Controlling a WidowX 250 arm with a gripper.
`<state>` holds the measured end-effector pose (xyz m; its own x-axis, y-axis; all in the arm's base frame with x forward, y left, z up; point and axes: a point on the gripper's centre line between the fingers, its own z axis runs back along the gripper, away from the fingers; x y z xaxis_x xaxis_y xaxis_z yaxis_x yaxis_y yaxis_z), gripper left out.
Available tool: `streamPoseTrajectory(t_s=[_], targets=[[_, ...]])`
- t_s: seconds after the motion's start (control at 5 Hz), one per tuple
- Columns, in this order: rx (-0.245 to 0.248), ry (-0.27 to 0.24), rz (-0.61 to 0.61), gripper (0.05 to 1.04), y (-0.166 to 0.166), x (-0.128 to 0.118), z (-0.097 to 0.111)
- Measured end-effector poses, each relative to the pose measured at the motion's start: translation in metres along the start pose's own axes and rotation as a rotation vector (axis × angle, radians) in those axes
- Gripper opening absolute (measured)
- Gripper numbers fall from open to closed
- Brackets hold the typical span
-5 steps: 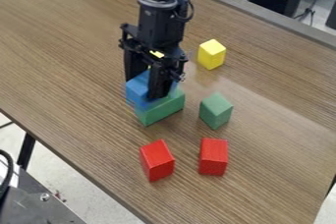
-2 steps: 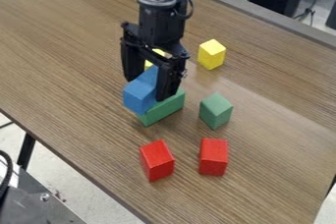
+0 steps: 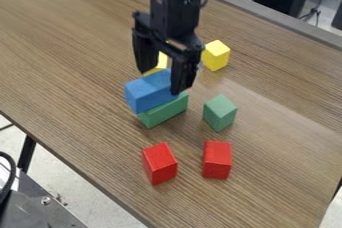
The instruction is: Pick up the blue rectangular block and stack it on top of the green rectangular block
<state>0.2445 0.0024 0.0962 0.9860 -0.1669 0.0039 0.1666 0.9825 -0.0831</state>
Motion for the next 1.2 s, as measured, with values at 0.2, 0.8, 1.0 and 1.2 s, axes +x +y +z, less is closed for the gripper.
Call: streamPoseTrajectory(t_s=[0.2, 0.8, 1.0, 1.2], targets=[[-0.01, -0.093, 0.027, 1.0, -0.009, -0.01, 0.023], [-0.037, -0.07, 0.083, 1.0, -0.037, -0.042, 0.031], [-0.016, -0.003, 0.075, 1.0, -0.04, -0.043, 0.02], [-0.017, 0.003, 0.078, 1.0, -0.04, -0.044, 0.02]])
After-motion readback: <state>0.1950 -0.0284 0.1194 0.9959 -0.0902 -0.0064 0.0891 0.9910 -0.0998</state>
